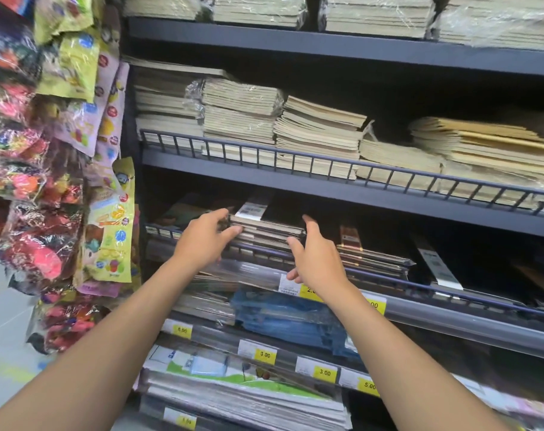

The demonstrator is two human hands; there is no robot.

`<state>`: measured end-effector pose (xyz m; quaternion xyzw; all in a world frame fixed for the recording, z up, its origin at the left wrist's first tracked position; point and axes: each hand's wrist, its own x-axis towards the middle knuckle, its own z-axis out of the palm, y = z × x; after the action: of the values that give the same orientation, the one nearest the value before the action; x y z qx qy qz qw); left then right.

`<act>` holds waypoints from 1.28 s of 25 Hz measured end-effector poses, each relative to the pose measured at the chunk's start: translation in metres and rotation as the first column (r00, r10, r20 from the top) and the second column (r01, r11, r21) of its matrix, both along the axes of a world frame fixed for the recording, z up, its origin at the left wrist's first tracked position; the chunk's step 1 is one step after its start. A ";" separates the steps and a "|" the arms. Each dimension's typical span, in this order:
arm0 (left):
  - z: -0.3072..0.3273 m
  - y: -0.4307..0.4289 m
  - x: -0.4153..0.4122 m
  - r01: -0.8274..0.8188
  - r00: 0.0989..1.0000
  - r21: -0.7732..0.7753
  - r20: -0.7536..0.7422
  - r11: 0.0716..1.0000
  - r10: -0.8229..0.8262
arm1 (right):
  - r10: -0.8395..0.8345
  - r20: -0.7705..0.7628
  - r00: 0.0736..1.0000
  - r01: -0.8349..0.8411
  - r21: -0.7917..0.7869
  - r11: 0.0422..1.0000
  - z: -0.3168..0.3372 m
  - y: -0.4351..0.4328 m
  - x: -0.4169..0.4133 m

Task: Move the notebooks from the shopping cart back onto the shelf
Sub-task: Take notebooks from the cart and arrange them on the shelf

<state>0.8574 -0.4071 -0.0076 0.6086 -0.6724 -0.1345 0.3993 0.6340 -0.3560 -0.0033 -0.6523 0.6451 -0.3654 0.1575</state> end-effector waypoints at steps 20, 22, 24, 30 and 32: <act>-0.009 0.015 -0.008 0.044 0.977 -0.024 -0.209 0.999 -0.048 | 0.025 -0.107 0.994 -0.028 -0.023 0.999 -0.002 0.007 -0.011; -0.011 0.011 -0.011 0.010 0.974 -0.040 -0.228 0.999 -0.019 | -0.002 -0.128 0.992 -0.004 -0.048 0.999 -0.001 0.004 -0.010; -0.011 0.008 -0.012 0.008 0.969 -0.048 -0.247 0.999 -0.020 | -0.028 -0.121 0.992 0.022 -0.058 0.998 0.000 0.002 -0.009; -0.014 0.007 -0.011 -0.021 0.969 -0.043 -0.249 0.999 0.010 | -0.049 -0.079 0.996 0.044 -0.068 0.997 0.002 0.006 -0.011; -0.014 0.010 -0.011 -0.031 0.968 -0.044 -0.250 0.999 0.019 | -0.055 -0.098 0.994 0.047 -0.087 0.995 0.003 0.007 -0.011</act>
<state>0.8466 -0.3973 -0.0213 0.5856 -0.6123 -0.1890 0.4965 0.6232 -0.3488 -0.0005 -0.6593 0.6525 -0.3631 0.0878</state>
